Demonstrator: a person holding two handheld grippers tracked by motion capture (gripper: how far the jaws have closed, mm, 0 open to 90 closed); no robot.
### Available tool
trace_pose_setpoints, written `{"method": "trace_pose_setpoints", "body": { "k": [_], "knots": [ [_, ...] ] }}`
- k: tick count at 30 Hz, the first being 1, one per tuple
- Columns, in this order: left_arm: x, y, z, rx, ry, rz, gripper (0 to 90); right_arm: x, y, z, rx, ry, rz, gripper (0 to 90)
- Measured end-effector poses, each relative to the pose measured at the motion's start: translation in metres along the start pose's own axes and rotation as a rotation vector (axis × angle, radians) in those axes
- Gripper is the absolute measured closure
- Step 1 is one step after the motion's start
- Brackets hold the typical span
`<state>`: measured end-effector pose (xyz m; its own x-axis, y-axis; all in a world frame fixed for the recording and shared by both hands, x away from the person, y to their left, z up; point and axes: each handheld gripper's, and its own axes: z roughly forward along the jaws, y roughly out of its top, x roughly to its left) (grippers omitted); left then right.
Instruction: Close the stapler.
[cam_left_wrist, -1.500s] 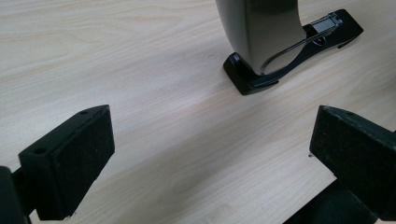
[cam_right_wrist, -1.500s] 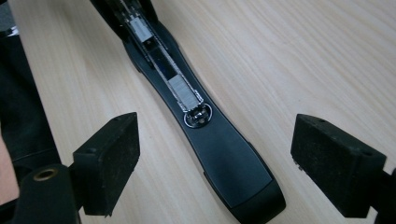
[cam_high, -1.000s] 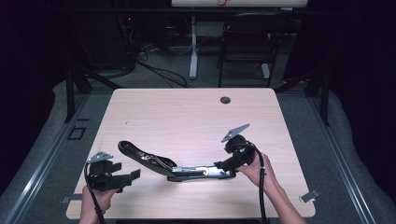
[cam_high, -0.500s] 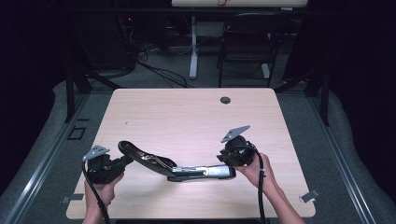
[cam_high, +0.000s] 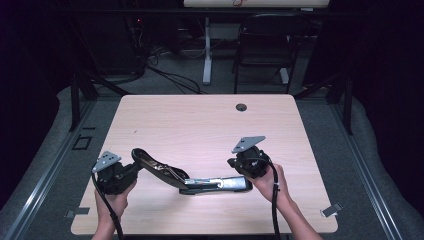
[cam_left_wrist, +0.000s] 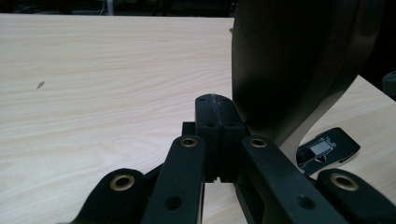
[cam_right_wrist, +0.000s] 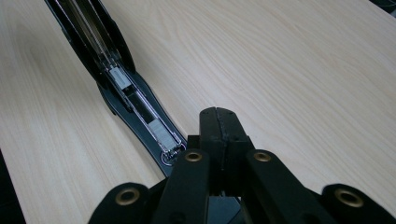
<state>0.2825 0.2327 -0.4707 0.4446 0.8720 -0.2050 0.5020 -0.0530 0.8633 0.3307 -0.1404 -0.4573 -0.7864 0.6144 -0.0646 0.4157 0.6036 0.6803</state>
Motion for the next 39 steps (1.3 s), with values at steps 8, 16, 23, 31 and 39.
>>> {"method": "trace_pose_setpoints", "body": {
  "k": [8,16,23,31,39],
  "knots": [
    [-0.005,0.003,0.006,-0.002,-0.04,0.017,90.0,0.009,0.013,0.004,-0.02,0.04,-0.005,90.0],
    [-0.01,0.002,0.012,0.008,-0.06,0.029,90.0,0.014,0.021,0.015,-0.007,0.044,-0.025,90.0],
    [-0.013,0.002,0.02,0.022,-0.098,0.053,90.0,0.015,0.029,0.013,-0.019,0.04,-0.031,90.0],
    [-0.02,0.001,0.026,0.043,-0.11,0.087,90.0,0.017,0.029,0.01,-0.034,0.041,-0.022,90.0],
    [-0.026,-0.001,0.028,0.06,-0.118,0.119,90.0,0.025,0.034,0.007,-0.047,0.063,-0.038,90.0]
  ]
}}
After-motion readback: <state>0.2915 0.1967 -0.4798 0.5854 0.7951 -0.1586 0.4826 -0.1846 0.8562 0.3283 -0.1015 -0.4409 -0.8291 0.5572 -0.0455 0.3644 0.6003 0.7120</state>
